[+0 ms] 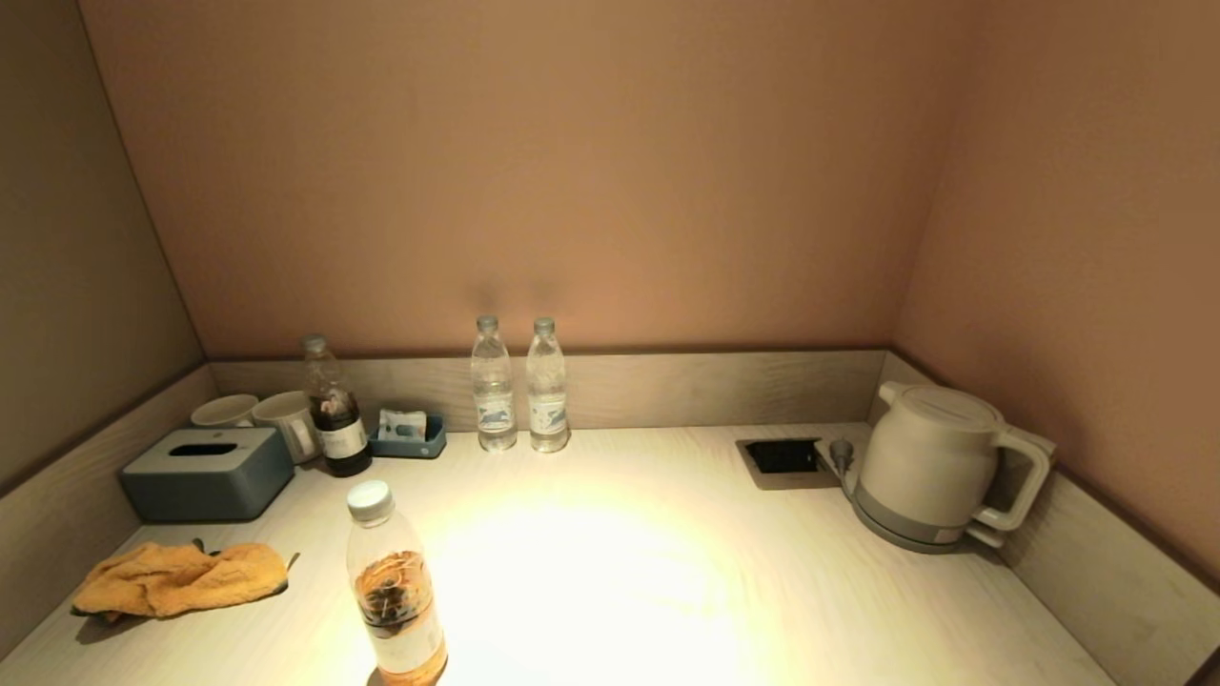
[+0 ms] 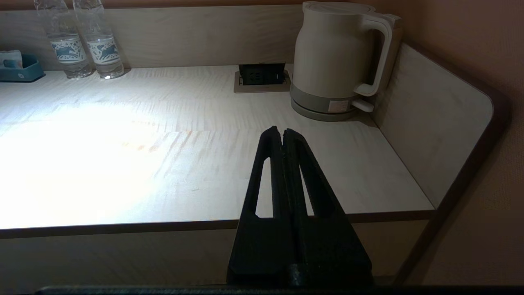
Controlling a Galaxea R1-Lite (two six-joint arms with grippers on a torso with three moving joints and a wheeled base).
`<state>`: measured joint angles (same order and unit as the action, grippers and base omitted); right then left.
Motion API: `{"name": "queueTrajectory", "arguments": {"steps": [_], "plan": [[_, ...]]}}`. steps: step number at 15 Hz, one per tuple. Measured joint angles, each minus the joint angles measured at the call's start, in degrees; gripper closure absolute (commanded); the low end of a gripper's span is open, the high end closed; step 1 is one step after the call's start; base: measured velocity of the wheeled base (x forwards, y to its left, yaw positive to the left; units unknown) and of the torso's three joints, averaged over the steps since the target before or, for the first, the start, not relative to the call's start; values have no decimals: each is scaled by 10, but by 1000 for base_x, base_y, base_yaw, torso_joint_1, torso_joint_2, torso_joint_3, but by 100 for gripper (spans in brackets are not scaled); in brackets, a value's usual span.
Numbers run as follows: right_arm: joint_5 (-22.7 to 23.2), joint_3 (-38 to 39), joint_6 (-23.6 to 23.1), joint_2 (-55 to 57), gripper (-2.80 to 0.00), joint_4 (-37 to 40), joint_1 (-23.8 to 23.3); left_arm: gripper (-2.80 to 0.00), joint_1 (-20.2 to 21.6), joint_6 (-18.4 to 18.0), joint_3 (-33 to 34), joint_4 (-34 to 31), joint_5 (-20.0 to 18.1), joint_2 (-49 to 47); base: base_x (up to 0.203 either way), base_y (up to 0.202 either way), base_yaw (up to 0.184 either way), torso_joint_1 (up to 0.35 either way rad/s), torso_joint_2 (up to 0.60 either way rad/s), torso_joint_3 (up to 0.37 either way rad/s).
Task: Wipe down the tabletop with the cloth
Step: Pick up the bottle
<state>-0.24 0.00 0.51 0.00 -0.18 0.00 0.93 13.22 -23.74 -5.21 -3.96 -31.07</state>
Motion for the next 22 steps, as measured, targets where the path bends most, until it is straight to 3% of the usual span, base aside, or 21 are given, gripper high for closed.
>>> {"name": "queueTrajectory", "arguments": {"steps": [2, 5, 8, 12, 18, 19, 22], "plan": [[0, 0, 0, 0, 0, 0, 0, 0, 0, 28, -30, 7, -7, -96, 0, 0, 0, 0, 0, 0], [0, 0, 0, 0, 0, 0, 0, 0, -3, 31, -48, 96, -89, -245, 0, 0, 0, 0, 0, 0], [0, 0, 0, 0, 0, 0, 0, 0, -6, -39, -22, 249, -203, -366, 0, 0, 0, 0, 0, 0], [0, 0, 0, 0, 0, 0, 0, 0, -13, -138, 38, 346, -285, -449, 0, 0, 0, 0, 0, 0], [0, 0, 0, 0, 0, 0, 0, 0, -31, -213, 110, 447, -293, -513, 0, 0, 0, 0, 0, 0], [0, 0, 0, 0, 0, 0, 0, -280, -34, -219, 114, 461, -293, -528, 0, 0, 0, 0, 0, 0], [0, 0, 0, 0, 0, 0, 0, -280, -54, -217, 121, 522, -293, -568, 0, 0, 0, 0, 0, 0]]}}
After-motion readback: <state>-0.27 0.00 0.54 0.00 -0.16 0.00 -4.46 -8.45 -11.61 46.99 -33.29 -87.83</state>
